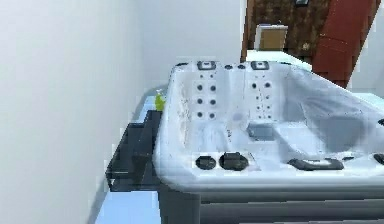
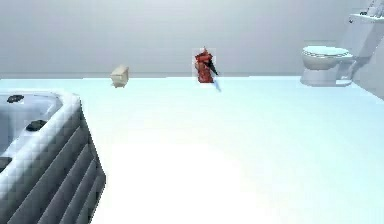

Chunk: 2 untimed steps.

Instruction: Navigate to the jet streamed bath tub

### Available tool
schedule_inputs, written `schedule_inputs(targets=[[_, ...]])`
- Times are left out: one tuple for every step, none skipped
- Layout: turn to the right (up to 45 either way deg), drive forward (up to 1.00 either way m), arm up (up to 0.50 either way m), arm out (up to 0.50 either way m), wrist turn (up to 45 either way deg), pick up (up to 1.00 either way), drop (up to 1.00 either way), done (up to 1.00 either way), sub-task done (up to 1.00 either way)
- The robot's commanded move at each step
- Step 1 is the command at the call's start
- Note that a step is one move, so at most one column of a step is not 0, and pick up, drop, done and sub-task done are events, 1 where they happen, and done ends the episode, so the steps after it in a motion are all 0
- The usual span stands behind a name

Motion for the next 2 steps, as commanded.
schedule_inputs(targets=[[9.0,0.0,0.0,0.0,0.0,0.0,0.0,0.0,0.0],[0.0,0.0,0.0,0.0,0.0,0.0,0.0,1.0,0.0]])
